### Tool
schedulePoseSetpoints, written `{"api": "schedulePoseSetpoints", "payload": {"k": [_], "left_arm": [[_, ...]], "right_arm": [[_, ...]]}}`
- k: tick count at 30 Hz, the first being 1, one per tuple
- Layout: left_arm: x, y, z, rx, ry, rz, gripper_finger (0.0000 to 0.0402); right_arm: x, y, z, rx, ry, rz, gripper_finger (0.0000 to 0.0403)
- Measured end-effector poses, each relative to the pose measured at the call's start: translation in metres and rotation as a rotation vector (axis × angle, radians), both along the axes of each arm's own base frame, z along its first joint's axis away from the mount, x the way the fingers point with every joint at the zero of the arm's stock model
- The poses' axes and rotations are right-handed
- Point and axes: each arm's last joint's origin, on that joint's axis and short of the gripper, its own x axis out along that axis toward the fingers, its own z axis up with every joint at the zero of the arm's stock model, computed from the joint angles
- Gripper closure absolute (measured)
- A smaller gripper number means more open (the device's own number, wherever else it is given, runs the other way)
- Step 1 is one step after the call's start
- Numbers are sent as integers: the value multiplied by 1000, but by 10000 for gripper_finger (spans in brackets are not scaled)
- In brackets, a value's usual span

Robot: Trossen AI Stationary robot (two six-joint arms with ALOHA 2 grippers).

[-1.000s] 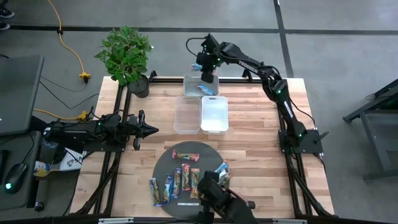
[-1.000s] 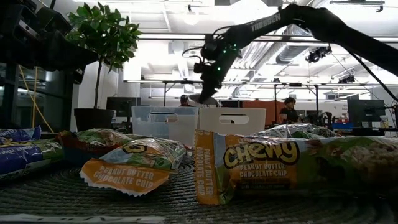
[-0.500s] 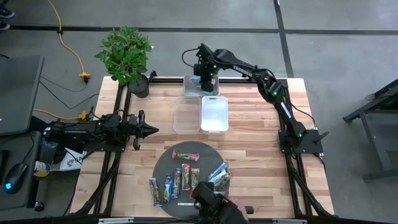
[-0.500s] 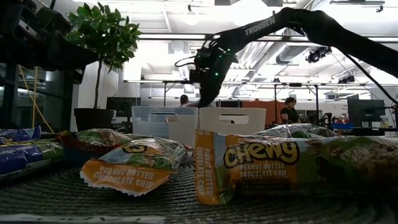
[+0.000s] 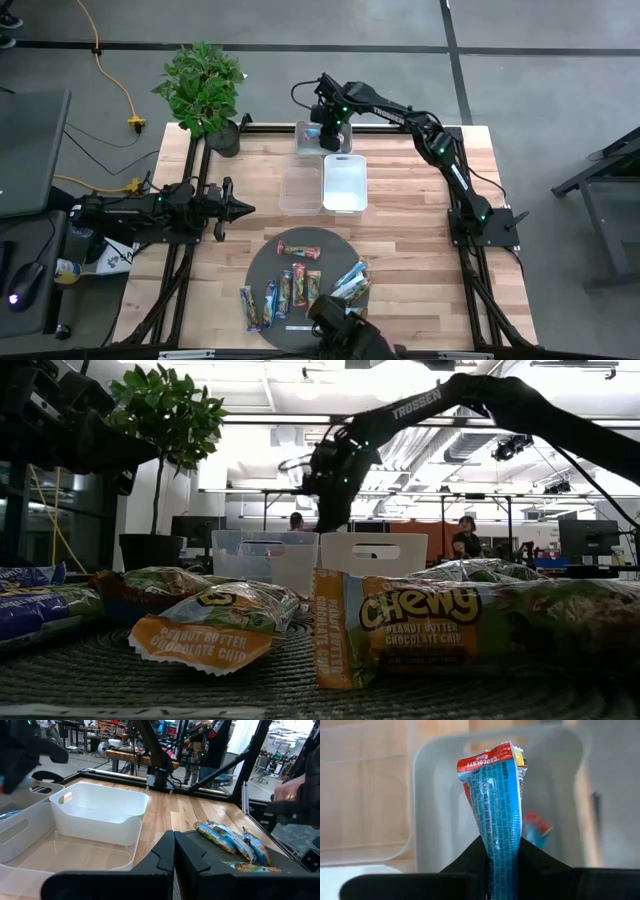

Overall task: Pick and place Granola Bars by type
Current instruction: Put the red granola bar into the gray bin

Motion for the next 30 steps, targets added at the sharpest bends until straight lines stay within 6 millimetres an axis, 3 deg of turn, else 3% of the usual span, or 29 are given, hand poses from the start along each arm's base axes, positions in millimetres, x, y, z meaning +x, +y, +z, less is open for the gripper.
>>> {"api": "schedulePoseSetpoints", "payload": {"k": [6,10,25,30], "left_arm": [[0,0,0,0,0,0,401],[0,0,0,0,0,0,401],[0,0,0,0,0,0,401],[0,0,0,0,0,0,401]], "right_arm": [[-9,5,-34,85,93,-2,348],[-13,7,-46,107,128,5,348],[-12,10,-49,87,148,2,347],[-12,10,-49,92,149,0,319]]}}
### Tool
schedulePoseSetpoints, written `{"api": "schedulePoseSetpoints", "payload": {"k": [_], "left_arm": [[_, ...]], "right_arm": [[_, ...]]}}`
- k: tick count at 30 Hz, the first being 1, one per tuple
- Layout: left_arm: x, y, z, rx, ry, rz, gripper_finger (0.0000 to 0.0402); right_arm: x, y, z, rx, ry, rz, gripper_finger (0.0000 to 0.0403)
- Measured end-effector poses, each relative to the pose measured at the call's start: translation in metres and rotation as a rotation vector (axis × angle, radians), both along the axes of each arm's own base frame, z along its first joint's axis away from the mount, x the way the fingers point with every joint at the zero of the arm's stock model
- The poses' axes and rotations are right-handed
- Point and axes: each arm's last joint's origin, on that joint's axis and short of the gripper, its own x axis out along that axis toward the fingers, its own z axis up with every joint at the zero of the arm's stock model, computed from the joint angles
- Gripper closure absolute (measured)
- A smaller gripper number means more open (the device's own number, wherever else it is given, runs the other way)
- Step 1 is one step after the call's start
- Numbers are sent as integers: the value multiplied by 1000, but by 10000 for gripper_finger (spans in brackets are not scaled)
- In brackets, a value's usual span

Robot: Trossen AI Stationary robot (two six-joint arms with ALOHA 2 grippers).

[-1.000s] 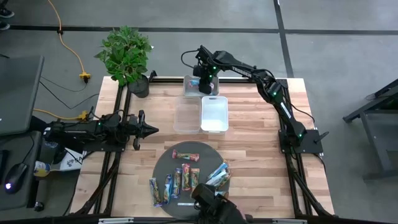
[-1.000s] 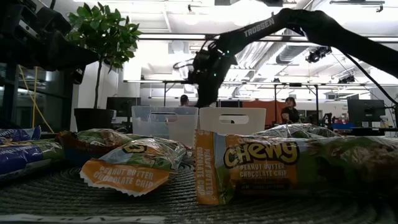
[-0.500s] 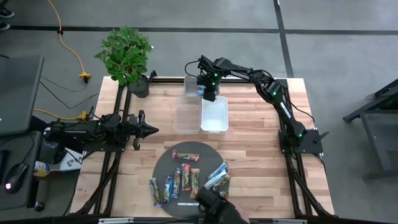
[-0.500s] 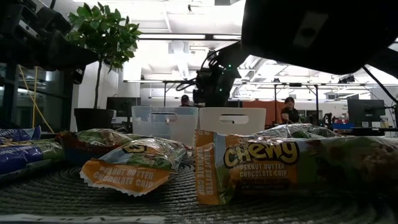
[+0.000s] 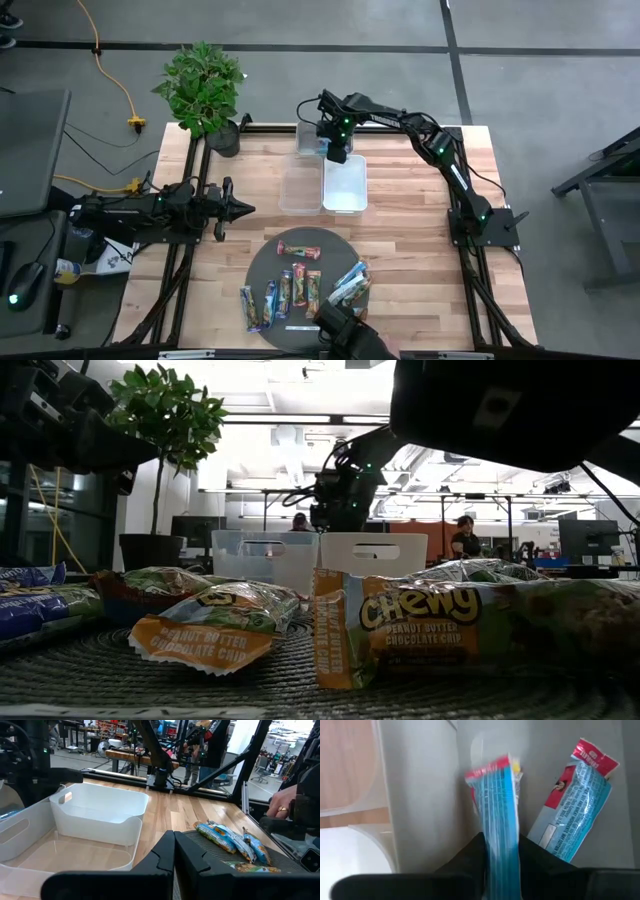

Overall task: Pick and place Granola Bars by type
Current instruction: Put the red granola bar into the gray bin

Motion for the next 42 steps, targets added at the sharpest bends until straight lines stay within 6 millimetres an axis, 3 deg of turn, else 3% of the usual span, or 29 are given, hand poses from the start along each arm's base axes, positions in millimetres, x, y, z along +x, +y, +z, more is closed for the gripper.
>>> {"api": "schedulePoseSetpoints", "payload": {"k": [10,22,29,42], "left_arm": [[0,0,0,0,0,0,401],[0,0,0,0,0,0,401],[0,0,0,0,0,0,401],[0,0,0,0,0,0,401]], "right_arm": [[5,4,10,-22,-6,6,232],[14,9,96,-148,-185,1,212],[11,43,141,-186,-266,55,212],[16,142,205,-243,-356,127,212]]}}
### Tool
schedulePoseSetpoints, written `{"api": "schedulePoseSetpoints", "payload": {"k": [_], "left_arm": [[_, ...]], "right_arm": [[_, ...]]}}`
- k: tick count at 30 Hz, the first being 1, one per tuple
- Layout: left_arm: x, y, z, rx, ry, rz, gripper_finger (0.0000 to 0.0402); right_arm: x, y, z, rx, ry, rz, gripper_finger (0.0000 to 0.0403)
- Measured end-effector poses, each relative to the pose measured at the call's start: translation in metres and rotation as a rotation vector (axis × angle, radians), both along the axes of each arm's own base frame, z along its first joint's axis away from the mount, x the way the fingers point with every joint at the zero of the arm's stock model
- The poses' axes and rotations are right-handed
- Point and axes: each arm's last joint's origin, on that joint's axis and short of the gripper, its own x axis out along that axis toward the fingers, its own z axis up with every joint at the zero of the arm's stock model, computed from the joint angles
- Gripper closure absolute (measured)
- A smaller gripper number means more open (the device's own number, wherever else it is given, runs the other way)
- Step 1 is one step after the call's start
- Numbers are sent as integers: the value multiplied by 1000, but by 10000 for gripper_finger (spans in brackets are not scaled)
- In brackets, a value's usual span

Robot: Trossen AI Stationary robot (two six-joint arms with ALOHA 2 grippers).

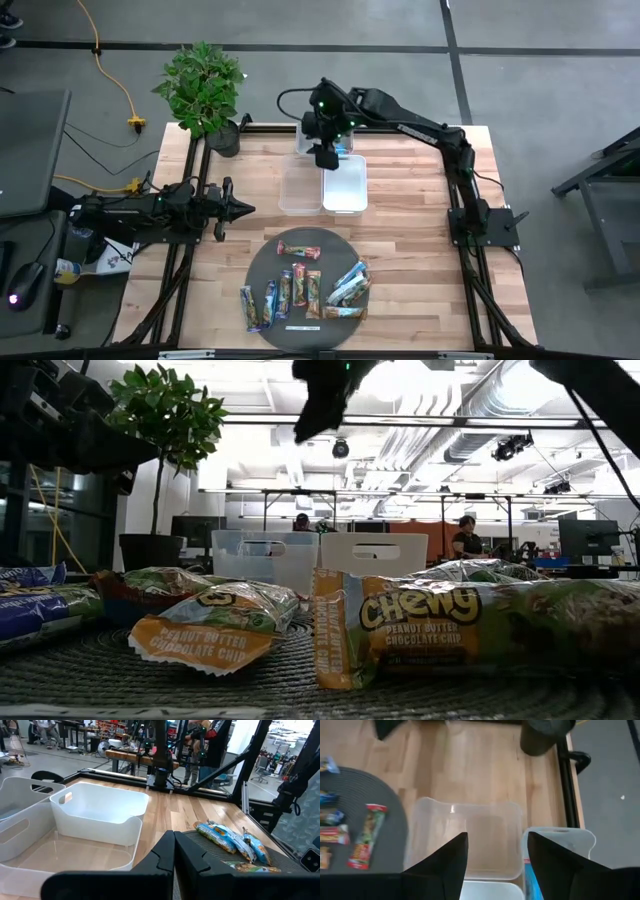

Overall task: Pick and place Granola Bars by type
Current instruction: Put the red granola bar into the gray bin

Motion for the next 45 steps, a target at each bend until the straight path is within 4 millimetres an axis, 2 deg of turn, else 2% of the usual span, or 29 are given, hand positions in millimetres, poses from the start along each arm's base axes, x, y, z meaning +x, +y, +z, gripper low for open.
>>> {"api": "schedulePoseSetpoints", "payload": {"k": [9,25,29,35,40,45], "left_arm": [[0,0,0,0,0,0,401],[0,0,0,0,0,0,401],[0,0,0,0,0,1,401],[0,0,0,0,0,0,401],[0,0,0,0,0,0,401],[0,0,0,0,0,1,401]], "right_arm": [[-1,67,24,75,-33,-17,212],[6,180,21,239,-17,-105,212],[7,214,-2,236,56,-95,212],[8,250,-64,198,165,-92,212],[8,263,-110,165,169,-126,212],[8,264,-142,146,130,-127,212]]}}
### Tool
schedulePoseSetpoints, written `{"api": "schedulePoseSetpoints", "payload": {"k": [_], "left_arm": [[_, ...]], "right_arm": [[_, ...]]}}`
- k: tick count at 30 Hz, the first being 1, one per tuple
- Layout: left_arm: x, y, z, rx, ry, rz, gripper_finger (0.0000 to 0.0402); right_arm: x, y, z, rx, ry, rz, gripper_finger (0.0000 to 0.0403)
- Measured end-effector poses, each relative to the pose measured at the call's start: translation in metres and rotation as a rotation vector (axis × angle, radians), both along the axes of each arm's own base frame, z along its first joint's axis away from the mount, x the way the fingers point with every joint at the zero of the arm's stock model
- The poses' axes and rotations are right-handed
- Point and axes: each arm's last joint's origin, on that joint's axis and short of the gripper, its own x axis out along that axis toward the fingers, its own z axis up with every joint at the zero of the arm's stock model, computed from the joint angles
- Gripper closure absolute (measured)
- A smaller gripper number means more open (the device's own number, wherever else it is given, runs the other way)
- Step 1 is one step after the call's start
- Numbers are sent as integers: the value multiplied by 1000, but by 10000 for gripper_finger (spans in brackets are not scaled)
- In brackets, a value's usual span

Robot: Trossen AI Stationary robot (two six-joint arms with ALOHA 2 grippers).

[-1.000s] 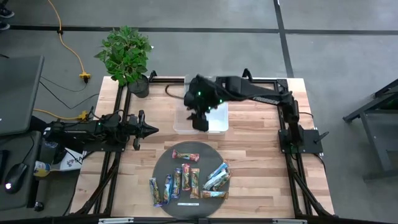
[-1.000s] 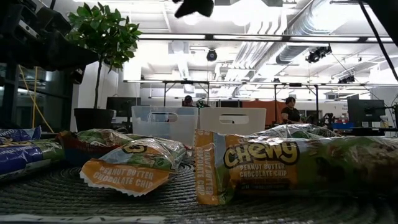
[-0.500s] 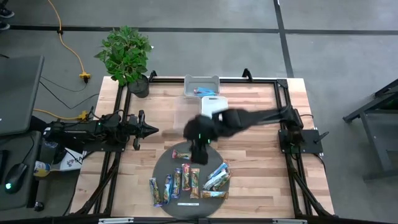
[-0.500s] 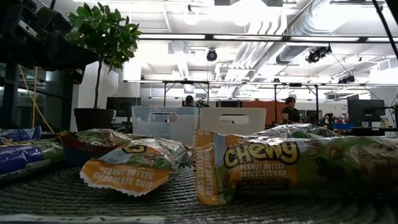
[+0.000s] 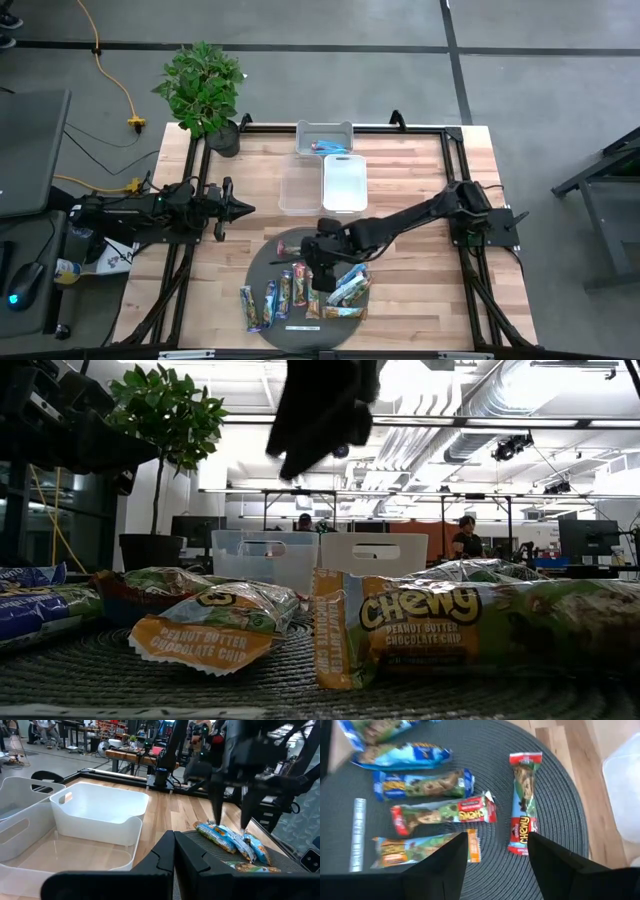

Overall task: Pick and place Granola Bars by type
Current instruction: Put the red granola bar into the gray bin

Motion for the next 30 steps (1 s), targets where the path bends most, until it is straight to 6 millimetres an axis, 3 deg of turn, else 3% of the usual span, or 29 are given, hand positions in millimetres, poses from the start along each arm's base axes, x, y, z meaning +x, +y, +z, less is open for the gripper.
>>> {"api": "schedulePoseSetpoints", "payload": {"k": [12,20,25,30], "left_arm": [[0,0,0,0,0,0,401],[0,0,0,0,0,0,401],[0,0,0,0,0,0,401],[0,0,0,0,0,0,401]], "right_arm": [[1,-18,-43,14,-91,-34,212],[8,-43,-44,34,-107,-49,178],[12,-49,-42,22,-147,-35,148],[12,-49,-46,-7,-139,1,144]]}}
